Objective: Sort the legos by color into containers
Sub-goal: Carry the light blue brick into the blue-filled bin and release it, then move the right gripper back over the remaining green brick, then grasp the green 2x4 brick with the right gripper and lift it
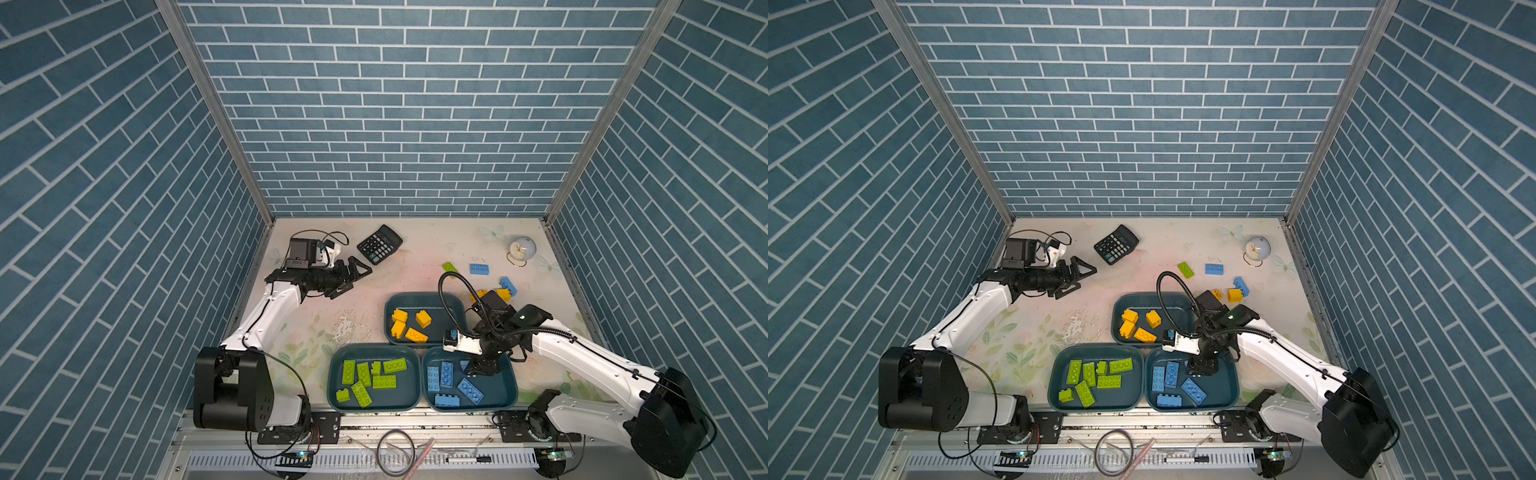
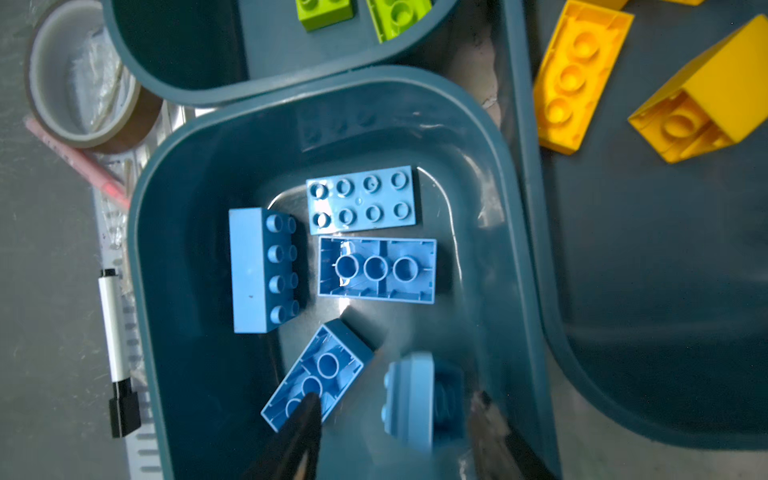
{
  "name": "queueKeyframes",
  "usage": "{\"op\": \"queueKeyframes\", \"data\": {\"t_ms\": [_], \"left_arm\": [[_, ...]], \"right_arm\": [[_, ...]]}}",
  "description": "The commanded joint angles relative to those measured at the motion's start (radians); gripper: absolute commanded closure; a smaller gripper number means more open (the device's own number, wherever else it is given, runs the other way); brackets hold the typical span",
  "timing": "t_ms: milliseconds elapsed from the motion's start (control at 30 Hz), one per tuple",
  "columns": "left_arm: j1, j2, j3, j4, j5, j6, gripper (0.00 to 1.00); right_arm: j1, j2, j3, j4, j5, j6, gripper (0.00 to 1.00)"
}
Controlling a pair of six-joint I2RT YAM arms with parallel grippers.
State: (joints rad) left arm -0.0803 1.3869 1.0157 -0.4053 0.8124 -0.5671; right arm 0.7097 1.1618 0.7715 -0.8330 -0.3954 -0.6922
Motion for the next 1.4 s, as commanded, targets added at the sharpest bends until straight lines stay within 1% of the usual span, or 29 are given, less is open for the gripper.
{"op": "queueKeyframes", "data": {"t_ms": [0, 67, 167, 300, 367, 467, 533, 567, 700, 867, 967, 1067, 1167, 1233, 1367], "left_arm": [[0.007, -0.029, -0.014, 0.003, 0.011, 0.013, 0.01], [0.007, -0.035, -0.017, -0.001, 0.011, 0.015, 0.01], [0.007, -0.044, -0.020, -0.007, 0.010, 0.020, 0.01], [0.007, -0.057, -0.026, -0.009, 0.005, 0.021, 0.01], [0.007, -0.063, -0.029, -0.007, 0.002, 0.020, 0.01], [0.007, -0.062, -0.032, -0.002, 0.001, 0.015, 0.01], [0.007, -0.057, -0.031, 0.004, 0.001, 0.013, 0.01], [0.007, -0.056, -0.031, 0.007, 0.001, 0.010, 0.01], [0.007, -0.048, -0.023, 0.009, 0.001, 0.012, 0.01], [0.007, -0.033, -0.021, 0.014, -0.001, 0.011, 0.01], [0.007, -0.025, -0.019, 0.017, 0.002, 0.013, 0.01], [0.007, -0.019, -0.021, 0.018, 0.002, 0.014, 0.01], [0.007, -0.012, -0.019, 0.017, 0.006, 0.016, 0.01], [0.007, -0.010, -0.014, 0.013, 0.007, 0.023, 0.01], [0.007, -0.007, -0.011, 0.008, 0.007, 0.029, 0.01]], "right_arm": [[-0.024, -0.029, 0.046, 0.057, 0.005, 0.063, 0.37], [-0.083, -0.031, 0.081, 0.072, -0.020, 0.104, 0.36], [-0.206, 0.004, 0.151, 0.097, -0.046, 0.156, 0.36], [-0.301, 0.107, 0.232, 0.180, 0.002, 0.223, 0.35], [-0.329, 0.185, 0.278, 0.239, 0.060, 0.300, 0.35], [-0.354, 0.328, 0.375, 0.291, 0.088, 0.423, 0.34], [-0.359, 0.415, 0.426, 0.328, 0.081, 0.485, 0.34], [-0.358, 0.457, 0.445, 0.359, 0.097, 0.527, 0.34], [-0.359, 0.619, 0.547, 0.385, 0.169, 0.618, 0.33], [-0.354, 0.770, 0.633, 0.401, 0.232, 0.659, 0.30], [-0.343, 0.831, 0.672, 0.417, 0.271, 0.644, 0.30], [-0.336, 0.895, 0.733, 0.393, 0.298, 0.613, 0.30], [-0.332, 0.940, 0.787, 0.379, 0.302, 0.598, 0.32], [-0.329, 0.974, 0.831, 0.346, 0.336, 0.583, 0.35], [-0.325, 1.011, 0.872, 0.321, 0.342, 0.575, 0.42]]}}
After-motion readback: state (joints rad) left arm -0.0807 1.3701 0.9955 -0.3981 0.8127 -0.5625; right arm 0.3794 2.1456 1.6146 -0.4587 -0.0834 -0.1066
